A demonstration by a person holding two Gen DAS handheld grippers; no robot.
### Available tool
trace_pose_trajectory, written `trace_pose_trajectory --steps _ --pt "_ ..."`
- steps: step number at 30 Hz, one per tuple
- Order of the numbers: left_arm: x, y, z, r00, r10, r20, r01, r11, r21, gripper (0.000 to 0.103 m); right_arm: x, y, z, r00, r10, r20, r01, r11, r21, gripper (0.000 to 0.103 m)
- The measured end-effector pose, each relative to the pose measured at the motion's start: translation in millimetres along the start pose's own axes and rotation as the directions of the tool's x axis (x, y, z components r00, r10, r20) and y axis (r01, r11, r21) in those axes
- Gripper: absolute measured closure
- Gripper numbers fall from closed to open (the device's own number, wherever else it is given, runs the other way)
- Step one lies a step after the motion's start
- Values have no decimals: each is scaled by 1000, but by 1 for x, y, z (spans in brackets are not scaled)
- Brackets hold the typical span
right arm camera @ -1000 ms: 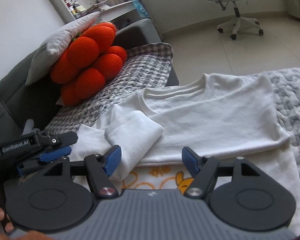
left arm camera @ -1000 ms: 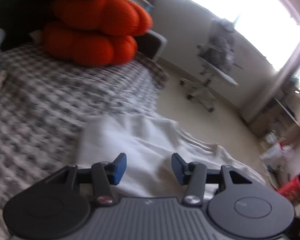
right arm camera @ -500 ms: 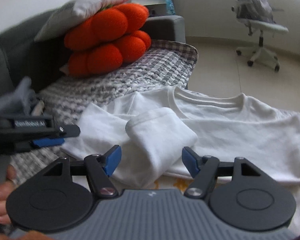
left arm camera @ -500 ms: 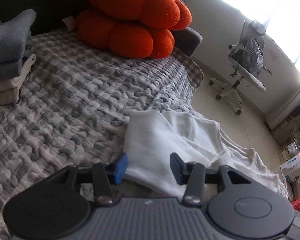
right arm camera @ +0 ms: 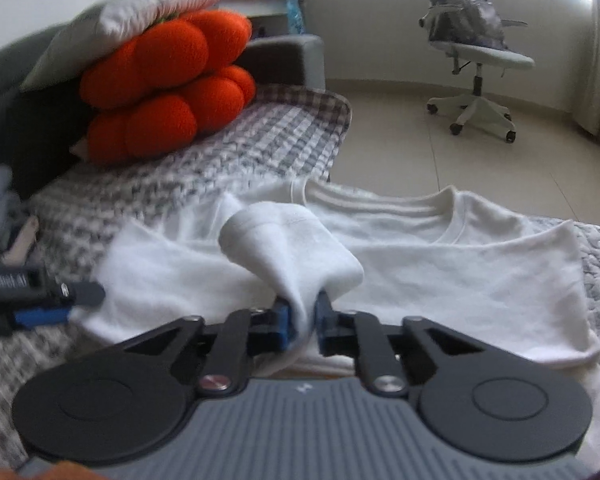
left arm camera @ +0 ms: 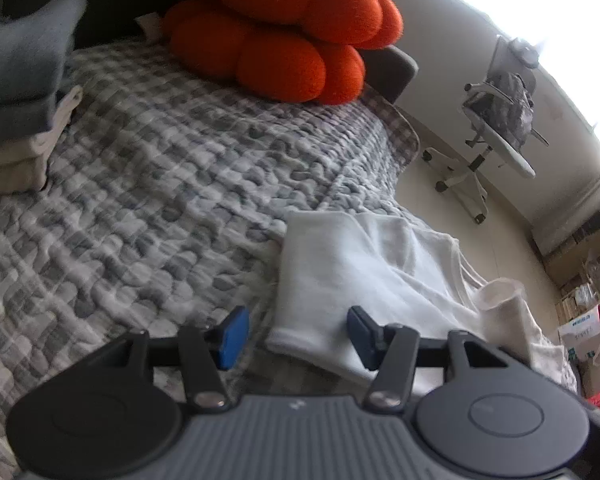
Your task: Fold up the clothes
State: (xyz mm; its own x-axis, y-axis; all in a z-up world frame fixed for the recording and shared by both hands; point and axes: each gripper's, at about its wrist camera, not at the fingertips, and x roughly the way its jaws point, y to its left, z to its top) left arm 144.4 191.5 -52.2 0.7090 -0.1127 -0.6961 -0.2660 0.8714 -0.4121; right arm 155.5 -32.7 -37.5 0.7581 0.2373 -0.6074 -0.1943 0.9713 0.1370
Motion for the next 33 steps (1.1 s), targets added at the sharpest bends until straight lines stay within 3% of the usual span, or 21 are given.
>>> trace_pose_trajectory --steps 10,14,21,26,33 --pt "-6 21 4 1000 -13 13 14 996 -87 49 -37 14 55 985 139 104 -150 983 108 94" --pt "-8 28 6 999 -23 24 25 993 -112 55 -41 26 79 973 194 122 -210 968 134 94" --pt "-8 29 7 998 -38 39 43 992 -117 66 -48 44 107 956 243 162 -263 958 113 94" --pt "-13 36 9 996 -53 78 66 983 -171 74 -51 59 127 940 294 175 -312 946 86 94" --pt "-16 48 11 986 -99 132 131 958 -255 75 -57 93 145 913 369 174 -379 925 26 94"
